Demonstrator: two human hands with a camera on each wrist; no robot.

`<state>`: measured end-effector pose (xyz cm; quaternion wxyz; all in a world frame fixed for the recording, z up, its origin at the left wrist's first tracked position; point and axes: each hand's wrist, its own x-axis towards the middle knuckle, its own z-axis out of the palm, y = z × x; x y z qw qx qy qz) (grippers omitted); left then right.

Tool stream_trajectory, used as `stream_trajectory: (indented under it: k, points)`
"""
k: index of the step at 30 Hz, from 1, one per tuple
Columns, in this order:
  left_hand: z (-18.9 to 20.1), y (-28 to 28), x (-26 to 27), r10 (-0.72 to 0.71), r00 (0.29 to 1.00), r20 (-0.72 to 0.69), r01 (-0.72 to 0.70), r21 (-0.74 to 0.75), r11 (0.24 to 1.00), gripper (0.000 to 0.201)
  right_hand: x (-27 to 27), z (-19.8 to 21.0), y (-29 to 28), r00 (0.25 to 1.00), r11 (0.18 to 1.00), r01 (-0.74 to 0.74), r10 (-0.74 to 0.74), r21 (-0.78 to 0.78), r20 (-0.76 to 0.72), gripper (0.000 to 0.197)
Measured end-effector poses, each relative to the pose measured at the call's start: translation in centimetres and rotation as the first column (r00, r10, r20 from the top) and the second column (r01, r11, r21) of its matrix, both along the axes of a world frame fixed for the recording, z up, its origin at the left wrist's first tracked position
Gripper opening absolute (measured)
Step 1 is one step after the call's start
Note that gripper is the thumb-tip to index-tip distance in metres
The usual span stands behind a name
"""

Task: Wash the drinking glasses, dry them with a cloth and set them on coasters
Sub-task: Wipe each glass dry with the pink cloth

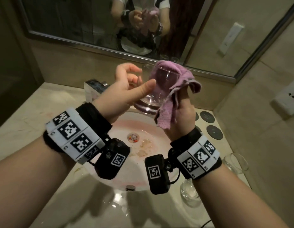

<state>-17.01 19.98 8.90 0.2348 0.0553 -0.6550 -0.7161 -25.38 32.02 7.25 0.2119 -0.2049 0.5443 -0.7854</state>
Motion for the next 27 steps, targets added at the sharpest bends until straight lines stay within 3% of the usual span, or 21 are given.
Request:
stream_trajectory:
  k: [1, 2, 3, 4, 5, 7, 8, 9, 11, 13, 14, 16, 19, 21, 25, 27]
  points:
    - [0.1, 0.2, 0.1, 0.054, 0.999, -0.002, -0.054, -0.096, 0.994, 0.054, 0.0, 0.1, -0.3, 0.996, 0.999, 0.033, -0.032, 0.000, -0.087, 0.020]
    - [0.0, 0.4, 0.2, 0.094, 0.996, -0.013, -0.094, -0.153, 0.984, 0.038, 0.5, 0.2, -0.6, 0.991, 1.000, 0.028, -0.029, -0.003, -0.133, 0.030]
    - [-0.1, 0.5, 0.2, 0.115, 0.993, -0.021, -0.117, -0.158, 0.981, 0.031, 1.0, 0.3, -1.0, 0.991, 0.999, -0.021, 0.016, -0.040, -0.130, 0.061]
    - [-0.2, 0.8, 0.2, 0.107, 0.994, -0.014, -0.108, -0.119, 0.987, 0.034, 1.1, 0.4, -1.4, 0.987, 0.984, -0.148, 0.140, -0.099, -0.083, 0.091]
    - [-0.4, 0.9, 0.1, 0.078, 0.997, -0.005, -0.078, -0.049, 0.996, 0.047, 1.8, -0.1, -1.5, 0.972, 0.965, -0.233, 0.225, -0.118, -0.073, 0.105]
    - [-0.5, 1.2, -0.2, 0.028, 1.000, -0.007, -0.028, 0.033, 0.999, 0.077, 1.9, 0.3, -1.1, 0.978, 0.968, -0.192, 0.176, -0.159, -0.109, 0.100]
    - [-0.6, 1.2, -0.2, 0.012, 0.999, -0.031, -0.010, 0.052, 0.999, 0.082, 1.7, 0.7, -1.3, 0.991, 0.983, -0.111, 0.098, -0.146, -0.093, 0.088]
    - [-0.7, 1.1, -0.3, -0.013, 0.998, -0.062, 0.018, 0.072, 0.997, 0.081, 1.1, 1.0, -1.5, 0.993, 0.999, -0.019, 0.015, -0.038, -0.121, 0.071]
    - [-1.1, 0.8, -0.3, -0.101, 0.990, -0.093, 0.112, 0.119, 0.987, 0.083, -0.2, 0.6, -0.6, 0.998, 0.990, -0.068, 0.065, 0.124, 0.026, 0.038]
    - [-1.5, 0.5, -0.4, -0.160, 0.985, -0.060, 0.169, 0.184, 0.968, 0.098, -0.6, 1.2, -0.4, 0.996, 0.986, -0.087, 0.082, 0.145, 0.035, 0.022]
    - [-1.7, 0.3, -0.4, -0.165, 0.986, -0.036, 0.169, 0.217, 0.961, 0.103, -0.1, 1.6, -0.5, 0.998, 0.984, -0.057, 0.063, 0.170, -0.032, 0.027]
    - [-2.0, 0.1, -0.4, -0.130, 0.991, 0.028, 0.121, 0.223, 0.967, 0.099, 0.7, 1.6, -0.8, 0.984, 0.987, -0.127, 0.139, 0.101, -0.114, 0.058]
    - [-3.2, -0.2, 0.4, 0.007, 0.987, 0.161, 0.004, -0.069, 0.998, 0.096, 0.8, 0.4, -0.7, 0.943, 0.975, -0.168, 0.202, 0.144, -0.265, 0.092]
    - [-4.5, -0.4, 1.2, 0.051, 0.987, 0.153, -0.028, -0.151, 0.988, 0.091, 0.9, 0.3, -0.8, 0.908, 0.973, -0.138, 0.199, 0.185, -0.370, 0.094]
    - [-6.3, -0.2, 2.4, 0.145, 0.987, 0.064, -0.146, 0.013, 0.989, 0.058, 0.4, -1.2, -0.9, 0.826, 0.950, -0.177, 0.285, 0.257, -0.486, 0.083]
    - [-6.3, -0.1, 2.6, 0.197, 0.978, 0.065, -0.202, 0.084, 0.976, 0.050, 0.8, -1.9, -1.2, 0.807, 0.945, -0.174, 0.297, 0.276, -0.511, 0.071]
